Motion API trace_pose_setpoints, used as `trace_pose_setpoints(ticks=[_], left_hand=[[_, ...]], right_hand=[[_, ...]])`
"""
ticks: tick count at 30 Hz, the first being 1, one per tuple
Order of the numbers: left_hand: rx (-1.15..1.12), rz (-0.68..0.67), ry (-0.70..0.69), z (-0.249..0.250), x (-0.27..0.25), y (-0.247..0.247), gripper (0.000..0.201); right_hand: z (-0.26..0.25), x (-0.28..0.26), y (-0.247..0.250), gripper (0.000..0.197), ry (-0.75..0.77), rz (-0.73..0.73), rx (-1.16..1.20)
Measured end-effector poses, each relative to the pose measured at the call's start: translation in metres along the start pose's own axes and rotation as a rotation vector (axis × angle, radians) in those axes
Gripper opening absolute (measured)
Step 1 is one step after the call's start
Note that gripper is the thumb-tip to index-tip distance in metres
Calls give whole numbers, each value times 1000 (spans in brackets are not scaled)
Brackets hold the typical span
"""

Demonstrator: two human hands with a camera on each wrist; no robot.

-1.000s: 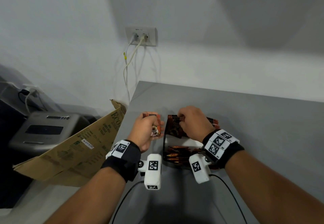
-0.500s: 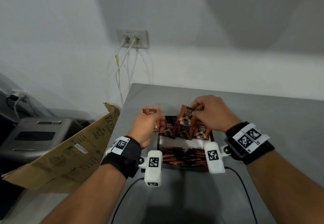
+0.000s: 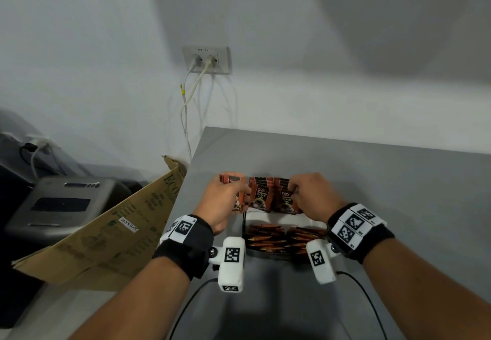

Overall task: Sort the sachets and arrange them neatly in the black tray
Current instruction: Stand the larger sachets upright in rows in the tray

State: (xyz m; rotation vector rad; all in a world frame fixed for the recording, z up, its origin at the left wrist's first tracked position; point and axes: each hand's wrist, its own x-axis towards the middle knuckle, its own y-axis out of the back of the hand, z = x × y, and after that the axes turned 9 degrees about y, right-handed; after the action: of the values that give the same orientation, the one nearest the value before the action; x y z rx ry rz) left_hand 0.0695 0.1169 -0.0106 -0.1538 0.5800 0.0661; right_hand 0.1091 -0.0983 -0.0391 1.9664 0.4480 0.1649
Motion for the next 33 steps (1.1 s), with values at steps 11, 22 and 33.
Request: trace_pose_setpoints(ticks=[11,22,33], left_hand=[[-18,-11,24,-2,0,-4,21],[-18,-18,47,-5,1,-5,26],[42,-120,-36,-6,4,-12,33]], right_hand=[[2,0,8,22,-43,13,52],[2,-2,-1,18,21,25,-23],[-6,-15,26,9,18,195,131]])
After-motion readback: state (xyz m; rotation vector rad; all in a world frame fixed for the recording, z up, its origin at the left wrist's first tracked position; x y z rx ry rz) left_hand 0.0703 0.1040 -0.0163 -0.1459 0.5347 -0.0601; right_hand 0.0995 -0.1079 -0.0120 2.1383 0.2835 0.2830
